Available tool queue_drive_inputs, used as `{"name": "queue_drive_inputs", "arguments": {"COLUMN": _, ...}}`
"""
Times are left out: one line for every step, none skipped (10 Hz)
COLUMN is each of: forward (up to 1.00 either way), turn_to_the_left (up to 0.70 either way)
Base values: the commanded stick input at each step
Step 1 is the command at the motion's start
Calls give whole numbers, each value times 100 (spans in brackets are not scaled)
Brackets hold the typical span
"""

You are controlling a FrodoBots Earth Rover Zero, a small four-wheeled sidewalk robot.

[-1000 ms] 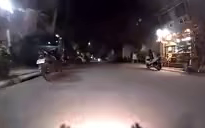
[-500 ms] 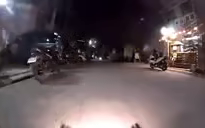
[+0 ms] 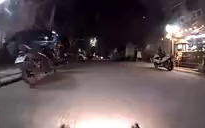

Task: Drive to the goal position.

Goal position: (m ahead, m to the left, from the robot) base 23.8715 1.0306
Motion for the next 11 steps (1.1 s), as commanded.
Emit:
{"name": "queue_drive_inputs", "arguments": {"forward": 85, "turn_to_the_left": 0}}
{"name": "queue_drive_inputs", "arguments": {"forward": 85, "turn_to_the_left": 0}}
{"name": "queue_drive_inputs", "arguments": {"forward": 85, "turn_to_the_left": 0}}
{"name": "queue_drive_inputs", "arguments": {"forward": 85, "turn_to_the_left": 0}}
{"name": "queue_drive_inputs", "arguments": {"forward": 85, "turn_to_the_left": 0}}
{"name": "queue_drive_inputs", "arguments": {"forward": 85, "turn_to_the_left": 0}}
{"name": "queue_drive_inputs", "arguments": {"forward": 85, "turn_to_the_left": 0}}
{"name": "queue_drive_inputs", "arguments": {"forward": 85, "turn_to_the_left": 0}}
{"name": "queue_drive_inputs", "arguments": {"forward": 85, "turn_to_the_left": 0}}
{"name": "queue_drive_inputs", "arguments": {"forward": 85, "turn_to_the_left": 0}}
{"name": "queue_drive_inputs", "arguments": {"forward": 85, "turn_to_the_left": 0}}
